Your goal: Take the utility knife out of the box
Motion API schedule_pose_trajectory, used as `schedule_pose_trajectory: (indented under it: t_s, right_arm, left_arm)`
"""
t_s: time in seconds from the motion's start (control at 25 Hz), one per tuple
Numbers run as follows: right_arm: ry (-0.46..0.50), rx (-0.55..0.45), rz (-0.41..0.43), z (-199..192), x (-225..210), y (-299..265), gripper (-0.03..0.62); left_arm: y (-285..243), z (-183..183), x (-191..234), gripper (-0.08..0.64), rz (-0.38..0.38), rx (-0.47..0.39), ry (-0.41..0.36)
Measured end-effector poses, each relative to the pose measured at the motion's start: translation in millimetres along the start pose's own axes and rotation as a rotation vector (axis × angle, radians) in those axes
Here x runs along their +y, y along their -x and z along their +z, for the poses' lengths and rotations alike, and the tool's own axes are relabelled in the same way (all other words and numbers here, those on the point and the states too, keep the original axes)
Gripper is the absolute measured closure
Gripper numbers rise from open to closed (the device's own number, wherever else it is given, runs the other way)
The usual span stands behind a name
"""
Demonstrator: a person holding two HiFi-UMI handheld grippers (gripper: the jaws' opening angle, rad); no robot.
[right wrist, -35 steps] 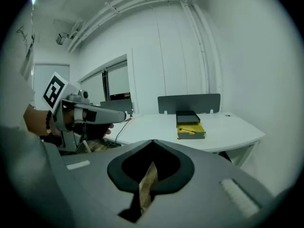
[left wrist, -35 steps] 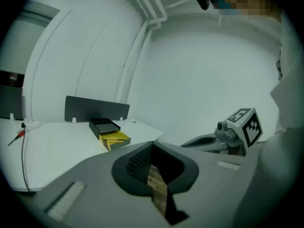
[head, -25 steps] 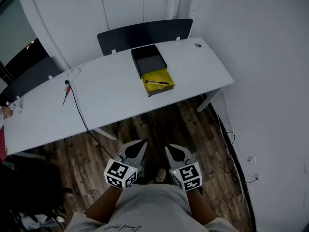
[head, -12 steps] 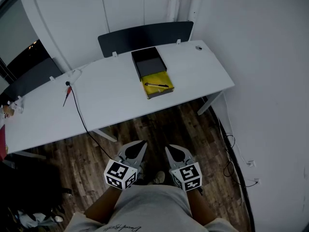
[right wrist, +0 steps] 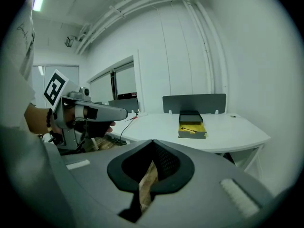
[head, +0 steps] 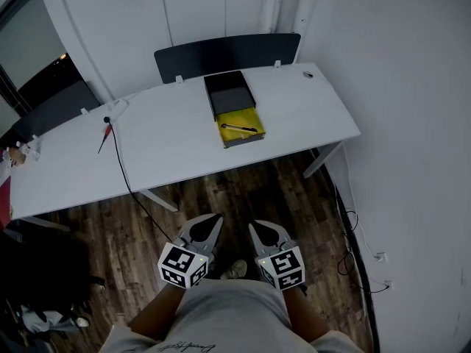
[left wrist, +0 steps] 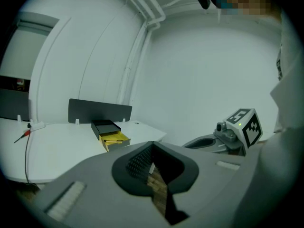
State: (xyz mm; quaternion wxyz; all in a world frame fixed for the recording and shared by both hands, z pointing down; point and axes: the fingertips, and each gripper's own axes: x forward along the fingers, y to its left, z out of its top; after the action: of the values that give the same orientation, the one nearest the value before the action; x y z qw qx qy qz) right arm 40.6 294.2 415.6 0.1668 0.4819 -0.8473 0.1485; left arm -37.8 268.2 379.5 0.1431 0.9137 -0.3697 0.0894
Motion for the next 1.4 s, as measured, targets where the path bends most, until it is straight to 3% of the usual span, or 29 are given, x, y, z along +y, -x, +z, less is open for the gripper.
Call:
schedule_pose_trajectory:
  t_s: [0.76, 1.12, 1.4]
  right_arm:
    - [0.027, -0.019, -0.005, 8.5, -37.5, -2.7, 0.577]
    - [0.022, -0.007, -0.028, 20.2, -66.0, -41.9, 0.577]
    - [0.02, -0.01, -0.056, 49.9, -101.0, -103.0, 0.577]
  left_arm:
    - [-31.9, 8.0, -4.2, 0.558, 0.017, -0.035, 0.008]
    - [-67.9, 19.3, 32.4, 0.558, 0.003, -0.037, 0.013]
    - [-113.8, 44.2, 88.5, 0.558, -0.02, -0.037, -0.002]
